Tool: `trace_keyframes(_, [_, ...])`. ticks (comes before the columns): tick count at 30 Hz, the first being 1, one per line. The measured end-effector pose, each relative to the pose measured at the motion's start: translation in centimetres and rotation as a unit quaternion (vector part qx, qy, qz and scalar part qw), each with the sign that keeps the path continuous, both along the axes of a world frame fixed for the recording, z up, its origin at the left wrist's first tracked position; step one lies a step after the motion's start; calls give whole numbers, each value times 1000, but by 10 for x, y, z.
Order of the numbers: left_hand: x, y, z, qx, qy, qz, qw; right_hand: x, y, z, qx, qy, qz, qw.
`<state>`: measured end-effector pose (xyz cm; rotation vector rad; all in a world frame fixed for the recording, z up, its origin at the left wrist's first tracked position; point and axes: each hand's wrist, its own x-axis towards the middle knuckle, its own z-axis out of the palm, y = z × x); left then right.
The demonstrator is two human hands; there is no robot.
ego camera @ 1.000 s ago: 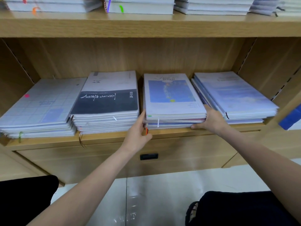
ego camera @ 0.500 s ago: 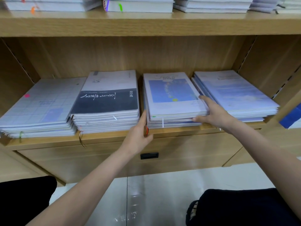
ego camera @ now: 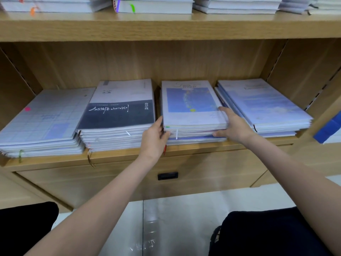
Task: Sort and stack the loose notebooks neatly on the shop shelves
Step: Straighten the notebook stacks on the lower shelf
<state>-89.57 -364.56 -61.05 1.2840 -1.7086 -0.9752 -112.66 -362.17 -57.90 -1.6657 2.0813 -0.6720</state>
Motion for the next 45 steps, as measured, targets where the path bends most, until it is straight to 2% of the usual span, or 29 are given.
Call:
trace_keyframes(3, [4, 0, -1, -18, -23, -13, 999, -5, -3, 3, 14, -1, 6, 1000])
trace_keyframes(8, [1, -6, -8, -55, -142, -12, 988, -6, -5, 6, 13, -46, 14, 999])
trace_keyframes(11, [-2, 2, -6, -65, -167, -11, 984, -3, -5, 6, 15, -46, 28, 998])
trace_keyframes(14, [1, 8, -8, -49, -159, -23, 986, -2, -7, 0, 32, -50, 40, 997])
trace_keyframes(20, [6, -3, -18, 24, -59, -33, 997, -7, -12, -5, 31, -80, 31, 996])
trace_keyframes(33, [5, -9, -9, 79, -77, -97, 989, -4, -17, -1, 32, -59, 35, 997])
trace_keyframes(37, [7, -10, -19, 60, -75, -79, 992, -3, -13, 2, 25, -43, 37, 998])
trace_keyframes(40, [6, -7, -26, 30, -104, -77, 991, -6, -12, 2, 23, -47, 38, 998])
trace_keyframes(45, [6, 1, -31, -7, -113, -83, 990, -11, -20, 2, 53, -40, 59, 996])
